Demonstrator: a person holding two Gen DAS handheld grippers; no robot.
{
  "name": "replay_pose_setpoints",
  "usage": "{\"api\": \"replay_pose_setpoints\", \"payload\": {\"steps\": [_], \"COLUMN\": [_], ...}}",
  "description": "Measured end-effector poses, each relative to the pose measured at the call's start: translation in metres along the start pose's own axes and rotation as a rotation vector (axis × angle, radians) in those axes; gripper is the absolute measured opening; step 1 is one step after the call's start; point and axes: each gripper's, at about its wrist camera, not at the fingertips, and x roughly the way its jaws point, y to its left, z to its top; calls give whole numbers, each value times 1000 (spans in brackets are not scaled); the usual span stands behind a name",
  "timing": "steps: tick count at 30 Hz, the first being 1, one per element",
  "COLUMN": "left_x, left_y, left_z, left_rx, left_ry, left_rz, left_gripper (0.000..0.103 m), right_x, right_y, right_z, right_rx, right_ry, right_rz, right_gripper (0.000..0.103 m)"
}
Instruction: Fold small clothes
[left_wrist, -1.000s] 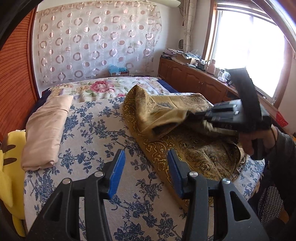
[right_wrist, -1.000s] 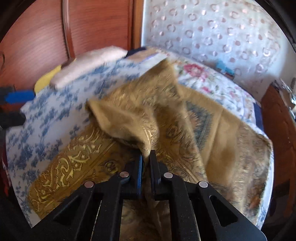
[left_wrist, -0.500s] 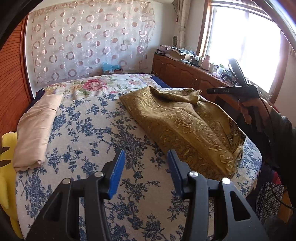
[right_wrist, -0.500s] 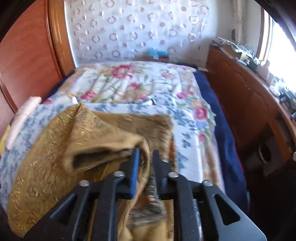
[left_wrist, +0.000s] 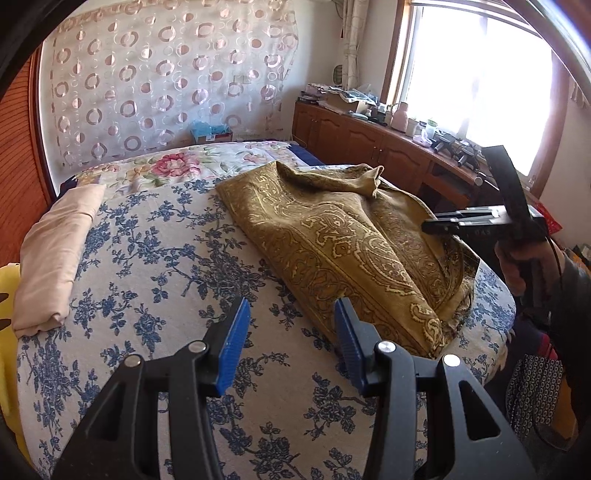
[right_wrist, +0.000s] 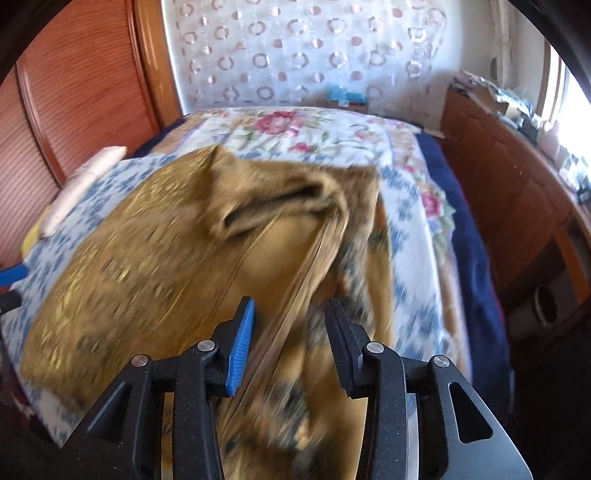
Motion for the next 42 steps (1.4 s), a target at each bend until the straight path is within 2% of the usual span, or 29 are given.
{"api": "replay_pose_setpoints", "payload": {"steps": [6,7,8,12,14,18,20,22,24,26,31,33,37,39,40,41,42], "left_x": [3,3,4,4,6,17,23,30,36,43,58,66,80,84,85,85,85], "left_y": [-8,-8,-8,-11,-12,-12,-11,-11,-11,-10,-8,-8,-8,-7,-6,-6,-5], "left_z": [1,2,3,9,12,19,24,28,34,38,45,46,41,39,38,38,37], "left_rx": [12,12,12,17,19,21,22,25,34,37,34,34,39,36,35,34,33], "left_ry": [6,5,4,-4,-8,-1,5,11,17,21,39,52,85,96,99,100,100], "left_rz": [-10,-10,-11,-16,-23,-26,-23,-18,-10,-2,7,8,5,4,3,2,2], "left_gripper": [46,46,46,46,46,46,46,46,46,46,46,46,46,46,46,46,46], "right_x": [-2,-4,-7,-42,-64,-74,-69,-65,-61,-51,-13,8,41,52,55,58,59], "right_y": [14,16,17,12,7,-2,0,0,3,6,25,33,42,40,39,37,32], "right_z": [-28,-30,-33,-32,-32,-36,-34,-28,-16,1,36,50,60,64,64,66,72], "right_rx": [-5,-21,-40,-50,-64,-98,-127,-139,-158,-190,-297,-334,-396,-433,-447,-464,-475], "right_ry": [29,24,15,-57,-84,-44,-39,-53,-84,-111,-111,-83,1,49,64,76,71], "right_rz": [50,66,83,73,27,-38,-79,-99,-112,-108,-60,-14,-8,-4,3,3,-10], "right_gripper": [40,28,4,3,3,4,24,37,44,59,60,60,60,52,33,4,4]}}
